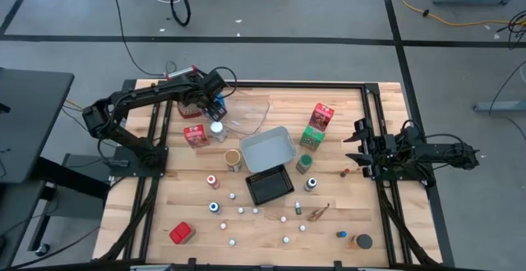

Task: Pick & Place Kitchen Items
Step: Put the blue cereal box into the transparent bin, then put the red cereal box into the transparent bin

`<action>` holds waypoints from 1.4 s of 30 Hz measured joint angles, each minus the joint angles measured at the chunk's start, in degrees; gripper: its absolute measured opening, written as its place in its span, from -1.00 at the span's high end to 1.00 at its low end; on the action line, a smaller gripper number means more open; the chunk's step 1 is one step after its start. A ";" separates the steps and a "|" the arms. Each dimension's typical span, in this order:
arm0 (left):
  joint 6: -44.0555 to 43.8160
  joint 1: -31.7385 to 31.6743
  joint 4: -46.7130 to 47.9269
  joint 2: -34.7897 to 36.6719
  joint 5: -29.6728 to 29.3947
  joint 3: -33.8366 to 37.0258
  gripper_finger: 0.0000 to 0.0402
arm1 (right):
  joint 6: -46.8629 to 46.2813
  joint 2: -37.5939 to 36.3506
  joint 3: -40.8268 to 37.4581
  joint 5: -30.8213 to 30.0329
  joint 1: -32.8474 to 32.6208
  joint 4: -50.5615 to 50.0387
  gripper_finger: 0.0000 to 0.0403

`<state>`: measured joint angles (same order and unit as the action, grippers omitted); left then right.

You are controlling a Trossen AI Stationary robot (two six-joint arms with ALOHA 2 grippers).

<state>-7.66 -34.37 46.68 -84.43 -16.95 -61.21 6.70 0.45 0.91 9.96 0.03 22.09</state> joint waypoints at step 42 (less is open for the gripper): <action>4.93 16.91 23.33 18.89 5.88 -9.08 -0.16 | -0.62 0.02 -0.02 -1.31 -0.02 0.54 0.00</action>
<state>-2.72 -17.46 70.01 -65.54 -11.08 -70.29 6.08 0.47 0.89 8.64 0.01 22.62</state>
